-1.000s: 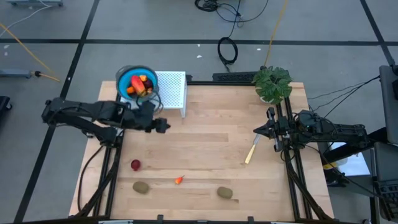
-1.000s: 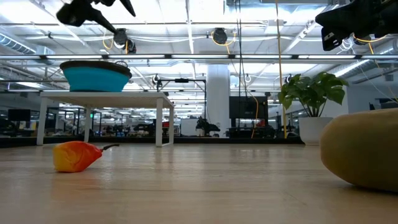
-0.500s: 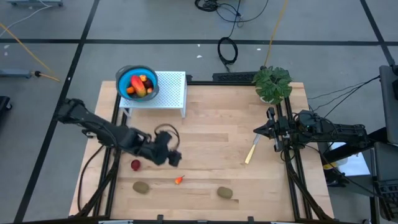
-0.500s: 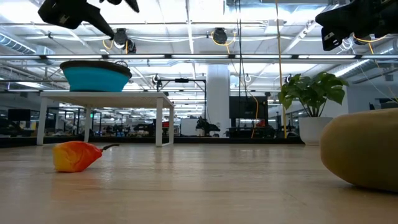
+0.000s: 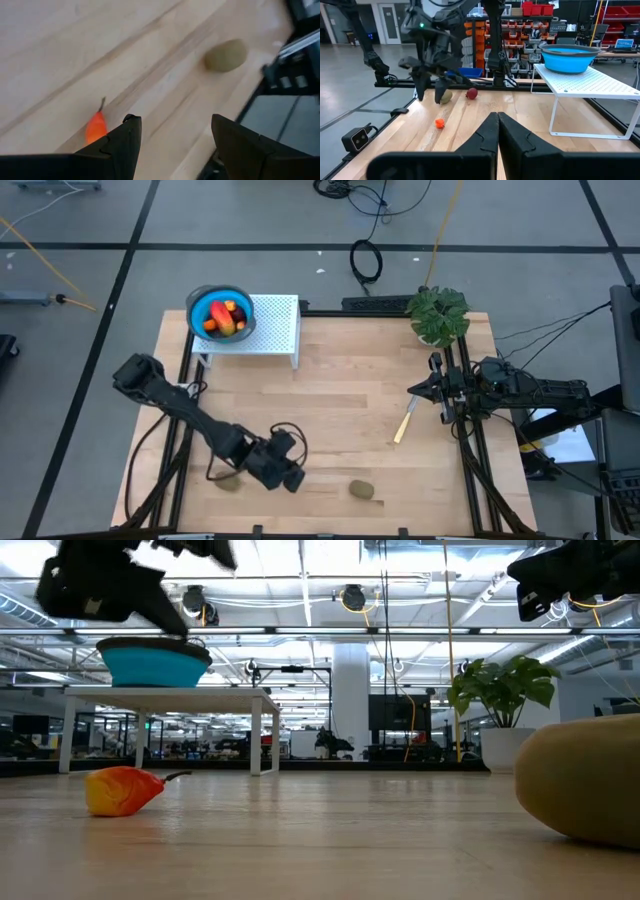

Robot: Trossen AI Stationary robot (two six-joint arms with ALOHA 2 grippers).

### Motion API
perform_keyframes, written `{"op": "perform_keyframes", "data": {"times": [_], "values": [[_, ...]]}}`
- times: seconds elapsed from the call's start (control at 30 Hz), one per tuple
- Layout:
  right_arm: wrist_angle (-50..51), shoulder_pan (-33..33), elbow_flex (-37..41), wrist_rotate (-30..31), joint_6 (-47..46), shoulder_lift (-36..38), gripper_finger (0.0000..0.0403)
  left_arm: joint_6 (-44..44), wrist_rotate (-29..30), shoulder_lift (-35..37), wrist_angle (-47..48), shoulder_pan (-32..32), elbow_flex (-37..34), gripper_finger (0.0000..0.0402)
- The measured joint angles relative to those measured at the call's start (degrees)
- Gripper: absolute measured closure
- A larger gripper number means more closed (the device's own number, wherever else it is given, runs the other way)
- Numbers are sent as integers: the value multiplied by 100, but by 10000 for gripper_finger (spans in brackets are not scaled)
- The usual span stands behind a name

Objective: Pick & Place Fruit
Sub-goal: Put the peach into the blue strainer bowl on the shelf

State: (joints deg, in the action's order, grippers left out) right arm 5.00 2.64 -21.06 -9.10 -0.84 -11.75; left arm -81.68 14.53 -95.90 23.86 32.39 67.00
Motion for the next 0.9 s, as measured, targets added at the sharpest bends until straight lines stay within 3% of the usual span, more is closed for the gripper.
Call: {"op": "perform_keyframes", "data": {"times": [0.57, 0.9], "values": [[-1, 0, 1, 0, 2, 1, 403, 348, -110, -660, 875, 80, 0, 163], [4, -1, 1, 1, 2, 1, 403, 488, -273, -1036, 727, 82, -2, 163]]}}
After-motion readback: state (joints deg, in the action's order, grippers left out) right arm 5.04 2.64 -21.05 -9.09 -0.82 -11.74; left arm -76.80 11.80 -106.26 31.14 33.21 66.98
